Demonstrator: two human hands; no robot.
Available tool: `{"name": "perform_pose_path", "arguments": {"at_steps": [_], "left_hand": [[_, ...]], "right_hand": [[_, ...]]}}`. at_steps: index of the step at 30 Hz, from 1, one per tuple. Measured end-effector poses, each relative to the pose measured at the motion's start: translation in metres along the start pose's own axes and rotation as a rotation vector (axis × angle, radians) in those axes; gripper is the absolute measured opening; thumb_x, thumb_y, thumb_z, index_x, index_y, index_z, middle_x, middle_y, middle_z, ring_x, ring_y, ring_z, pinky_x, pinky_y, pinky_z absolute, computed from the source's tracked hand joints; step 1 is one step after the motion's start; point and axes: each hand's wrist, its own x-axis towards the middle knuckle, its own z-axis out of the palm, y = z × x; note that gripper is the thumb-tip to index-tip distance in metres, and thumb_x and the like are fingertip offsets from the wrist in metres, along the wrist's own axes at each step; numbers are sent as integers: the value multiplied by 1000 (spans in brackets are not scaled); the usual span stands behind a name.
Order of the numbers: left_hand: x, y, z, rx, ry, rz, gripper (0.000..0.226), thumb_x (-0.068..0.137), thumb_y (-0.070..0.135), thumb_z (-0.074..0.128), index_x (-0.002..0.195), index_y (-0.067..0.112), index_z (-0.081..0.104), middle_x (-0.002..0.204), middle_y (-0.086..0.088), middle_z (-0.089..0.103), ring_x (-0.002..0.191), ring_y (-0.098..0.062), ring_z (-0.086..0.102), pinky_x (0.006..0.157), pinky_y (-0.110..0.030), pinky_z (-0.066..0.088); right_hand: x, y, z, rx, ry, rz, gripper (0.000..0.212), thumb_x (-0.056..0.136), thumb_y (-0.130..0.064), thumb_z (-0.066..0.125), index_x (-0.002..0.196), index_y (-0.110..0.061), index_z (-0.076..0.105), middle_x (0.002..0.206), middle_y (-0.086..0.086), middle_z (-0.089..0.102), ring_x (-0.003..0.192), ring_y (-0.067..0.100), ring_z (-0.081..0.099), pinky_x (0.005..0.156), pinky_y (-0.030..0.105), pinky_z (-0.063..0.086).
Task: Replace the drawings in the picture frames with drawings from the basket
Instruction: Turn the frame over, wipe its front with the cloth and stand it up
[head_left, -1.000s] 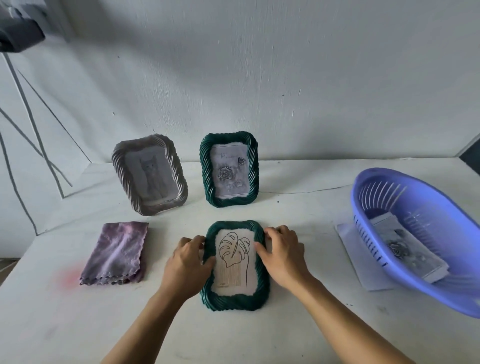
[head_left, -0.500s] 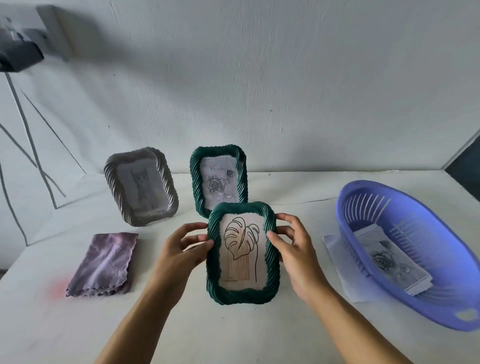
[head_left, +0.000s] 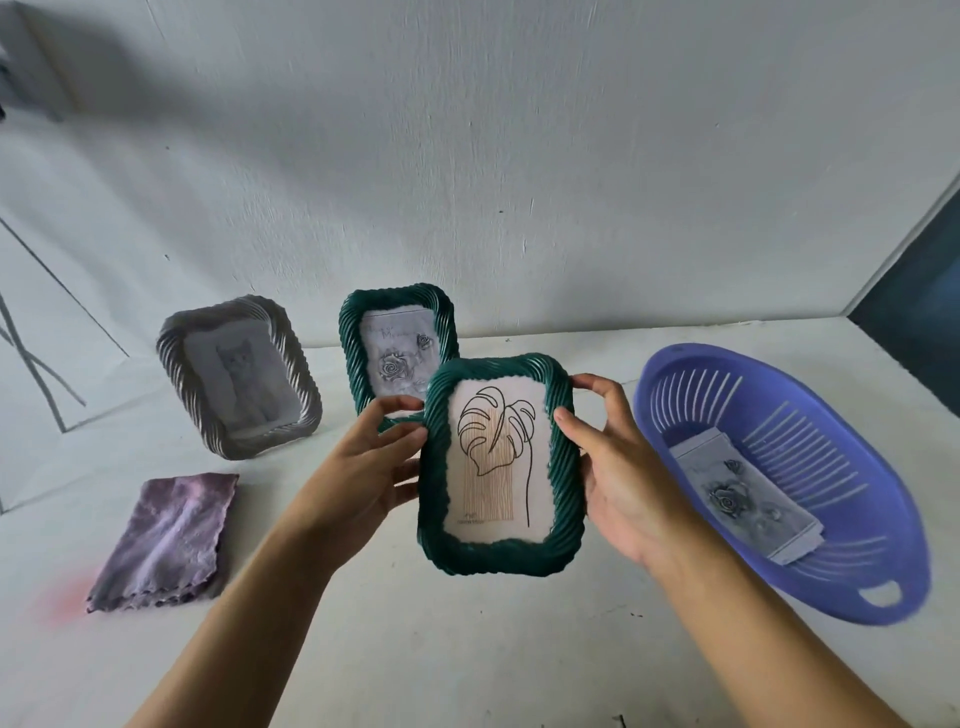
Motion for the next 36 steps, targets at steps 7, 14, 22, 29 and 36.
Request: {"name": "perform_pose_path", "arguments": {"at_steps": [7,14,22,29,36], "left_hand": [[12,-3,8,-55,-67,-88,17,102,6,47,114,14,56,99,-10,70,73,-25,67,61,-35,57],[32,3,17,39,-71,-73,34,100,0,51,133,8,50,114,-18,71,89,-28,71,70,-35,60],[77,13,49,148,-59,148,38,102,-6,43,134,14,45,120,-15,64,95,-23,66,79,-38,58],[133,6,68,203,51,295,44,102,-7,37,136,20,44,130,-13,60,101,-22,63,92,-47,54],[169,-5,72,259,119,384,51,101,-9,32,130,31,42,119,-5,60,89,-7,59,79,-34,49]], "right_hand": [[9,1,-12,28,117,91,27,101,-8,52,125,-21,51,101,12,70,84,20,64,68,33,53],[27,-6,-21,1,217,86,29,100,-4,53,124,-20,54,100,11,73,84,21,68,66,35,53],[63,-29,-20,-214,368,-177,30,83,-24,59,107,-43,57,118,11,67,103,32,64,88,50,51],[109,-39,-26,-290,396,-324,38,90,-16,57,104,-51,54,98,3,65,88,22,58,79,36,43],[145,-34,-32,-209,413,-361,33,81,-23,54,97,-51,62,109,6,68,100,30,61,96,49,47]]}}
